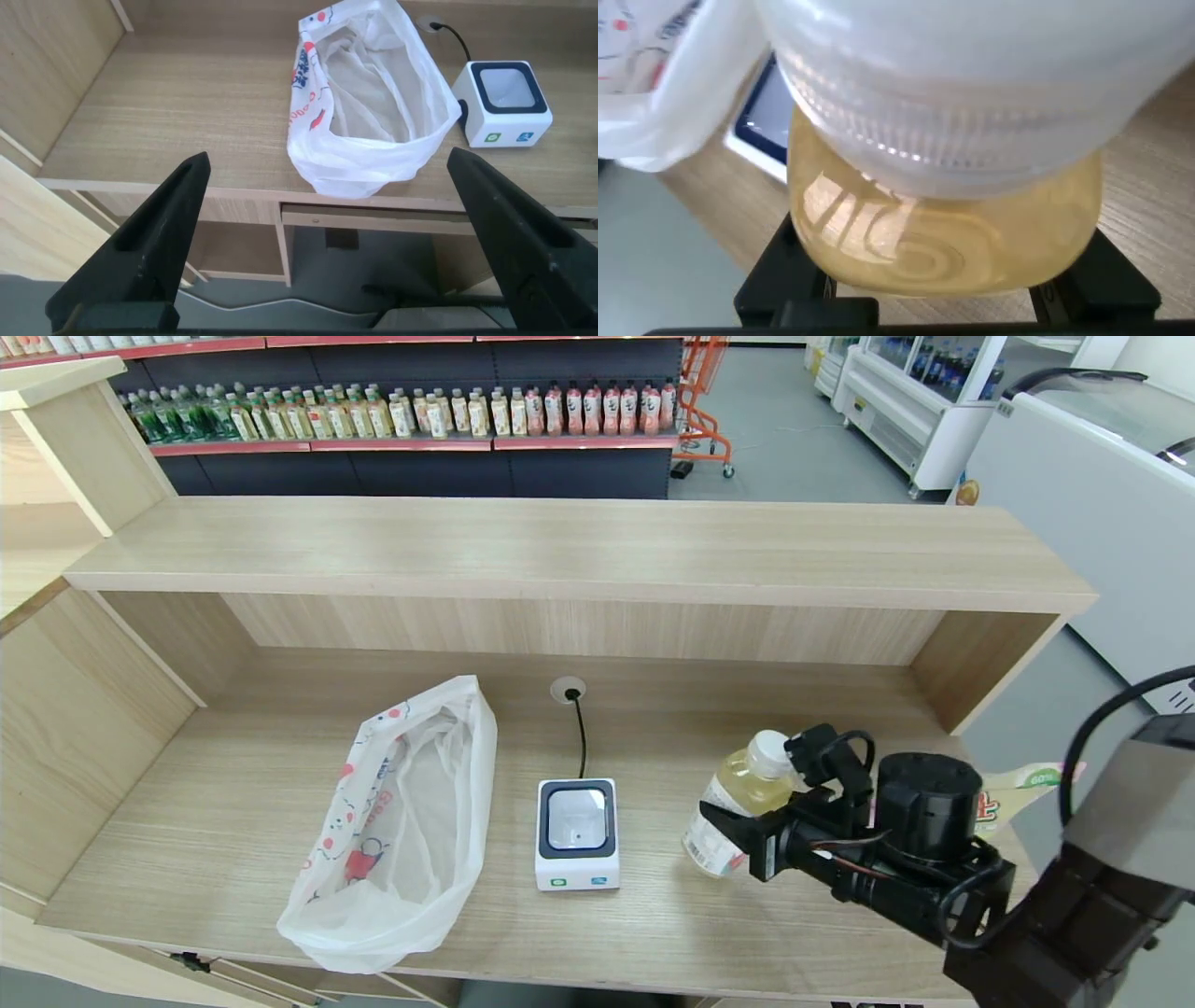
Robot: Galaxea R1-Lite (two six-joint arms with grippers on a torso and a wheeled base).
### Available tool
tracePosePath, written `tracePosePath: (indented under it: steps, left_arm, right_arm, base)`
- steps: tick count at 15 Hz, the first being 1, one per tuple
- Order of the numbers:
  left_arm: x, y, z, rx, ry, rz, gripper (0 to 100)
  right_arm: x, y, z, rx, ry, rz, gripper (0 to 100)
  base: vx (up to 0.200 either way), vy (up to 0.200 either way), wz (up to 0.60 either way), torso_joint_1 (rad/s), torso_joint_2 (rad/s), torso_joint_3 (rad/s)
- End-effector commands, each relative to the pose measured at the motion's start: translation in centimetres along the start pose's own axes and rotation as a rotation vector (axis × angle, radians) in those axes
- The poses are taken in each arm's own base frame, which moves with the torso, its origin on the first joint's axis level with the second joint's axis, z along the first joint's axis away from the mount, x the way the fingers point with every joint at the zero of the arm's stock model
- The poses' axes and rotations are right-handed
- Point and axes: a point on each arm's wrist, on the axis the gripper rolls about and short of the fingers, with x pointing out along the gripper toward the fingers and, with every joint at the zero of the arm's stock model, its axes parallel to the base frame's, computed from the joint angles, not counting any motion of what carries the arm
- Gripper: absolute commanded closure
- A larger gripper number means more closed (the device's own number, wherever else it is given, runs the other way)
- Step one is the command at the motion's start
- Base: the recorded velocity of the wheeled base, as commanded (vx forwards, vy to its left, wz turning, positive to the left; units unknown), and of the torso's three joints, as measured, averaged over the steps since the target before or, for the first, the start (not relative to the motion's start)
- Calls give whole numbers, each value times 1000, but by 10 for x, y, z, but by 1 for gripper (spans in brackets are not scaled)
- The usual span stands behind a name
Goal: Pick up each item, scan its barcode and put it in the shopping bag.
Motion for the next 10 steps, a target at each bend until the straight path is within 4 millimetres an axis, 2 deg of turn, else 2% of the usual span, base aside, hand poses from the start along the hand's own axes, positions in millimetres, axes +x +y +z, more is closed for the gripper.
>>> tracePosePath:
  steps: [1,5,7,10]
  left_arm:
    - [0,0,0,0,0,1,0]
    - [0,0,0,0,0,1,0]
    - [0,0,0,0,0,1,0]
    - [0,0,0,0,0,1,0]
  right_arm:
    - [-50,-3,45,27,-83,145,100]
    - [-99,2,63,139,15,383,100]
    - [-106,7,58,169,65,479,100]
    - [-108,9,52,215,111,587,100]
  base:
    - [0,0,0,0,0,0]
    - [0,0,0,0,0,0]
    - [0,0,0,0,0,0]
    - [0,0,0,0,0,0]
